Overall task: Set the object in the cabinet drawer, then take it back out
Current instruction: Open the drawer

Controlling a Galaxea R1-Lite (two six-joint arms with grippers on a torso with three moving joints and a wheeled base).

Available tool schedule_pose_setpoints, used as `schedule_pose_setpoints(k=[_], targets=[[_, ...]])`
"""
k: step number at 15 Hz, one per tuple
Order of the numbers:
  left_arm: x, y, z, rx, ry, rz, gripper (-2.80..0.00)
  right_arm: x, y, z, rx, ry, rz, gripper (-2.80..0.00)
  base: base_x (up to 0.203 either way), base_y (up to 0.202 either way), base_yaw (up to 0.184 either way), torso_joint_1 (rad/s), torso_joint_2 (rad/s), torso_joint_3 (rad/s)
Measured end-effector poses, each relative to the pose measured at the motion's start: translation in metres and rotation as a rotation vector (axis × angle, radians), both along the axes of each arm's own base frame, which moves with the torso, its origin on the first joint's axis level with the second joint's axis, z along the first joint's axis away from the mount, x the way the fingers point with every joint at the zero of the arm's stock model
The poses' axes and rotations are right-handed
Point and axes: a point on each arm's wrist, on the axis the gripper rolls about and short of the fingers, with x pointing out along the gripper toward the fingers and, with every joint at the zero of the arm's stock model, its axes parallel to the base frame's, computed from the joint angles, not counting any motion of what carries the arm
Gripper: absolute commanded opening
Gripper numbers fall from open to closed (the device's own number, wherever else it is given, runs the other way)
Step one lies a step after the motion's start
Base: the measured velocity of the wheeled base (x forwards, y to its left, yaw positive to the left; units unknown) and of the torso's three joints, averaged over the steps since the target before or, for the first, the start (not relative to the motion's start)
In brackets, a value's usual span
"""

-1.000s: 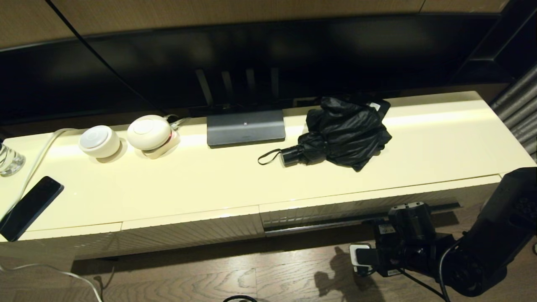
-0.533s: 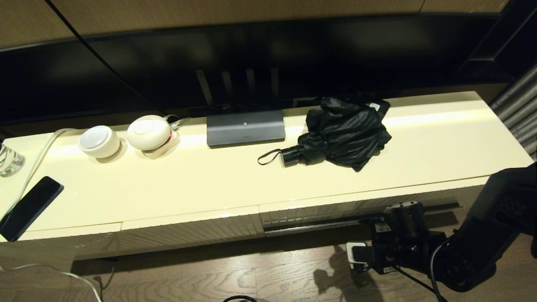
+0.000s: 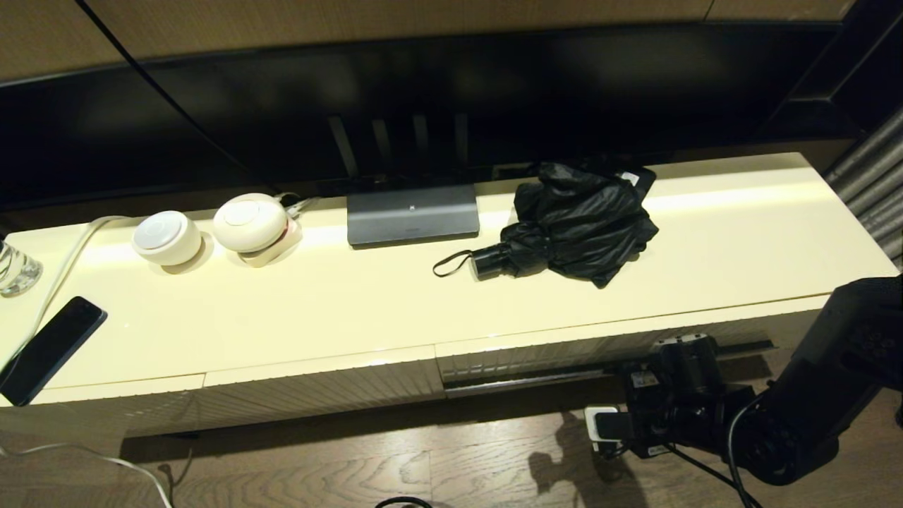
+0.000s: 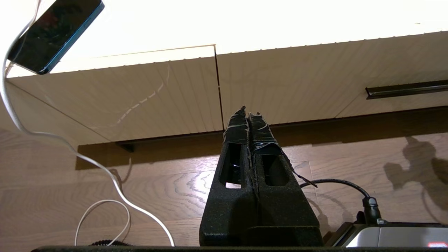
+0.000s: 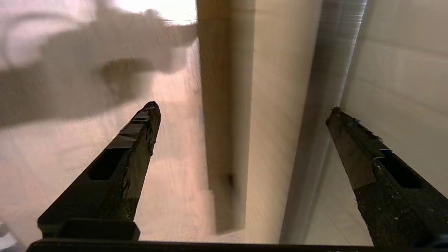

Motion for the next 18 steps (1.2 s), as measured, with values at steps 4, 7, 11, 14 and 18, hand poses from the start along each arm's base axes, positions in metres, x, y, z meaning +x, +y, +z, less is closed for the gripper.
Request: schedule_pose_setpoints(k=[4, 7, 11, 14, 18], targets=[[0.0, 0.0, 0.0, 0.0, 0.001, 0.0, -2.8, -0.02, -0.006, 0.008, -0.021, 0.033, 0.008, 0.0, 0.0, 0.0, 0.0, 0.0, 0.0, 0.0], [0.0, 0.0, 0.0, 0.0, 0.0, 0.0, -2.8, -0.034, -0.011, 0.013, -0.037, 0.067, 0.013, 0.0, 0.0, 0.0, 0.0, 0.0, 0.0, 0.0], [0.0, 0.0, 0.0, 0.0, 0.001, 0.0, -2.8, -0.025, -0.008, 0.01, -0.028, 0.062, 0.007, 0.0, 0.0, 0.0, 0.0, 0.0, 0.0, 0.0], [0.0, 0.0, 0.0, 0.0, 0.0, 0.0, -2.8, -0.014, -0.005, 0.003, -0.021, 0.046, 0.005, 0.0, 0.0, 0.0, 0.0, 0.0, 0.0, 0.0], [0.0, 0.0, 0.0, 0.0, 0.001, 0.0, -2.8, -0.001, -0.004, -0.005, -0.015, 0.029, -0.005, 0.0, 0.0, 0.0, 0.0, 0.0, 0.0, 0.0]])
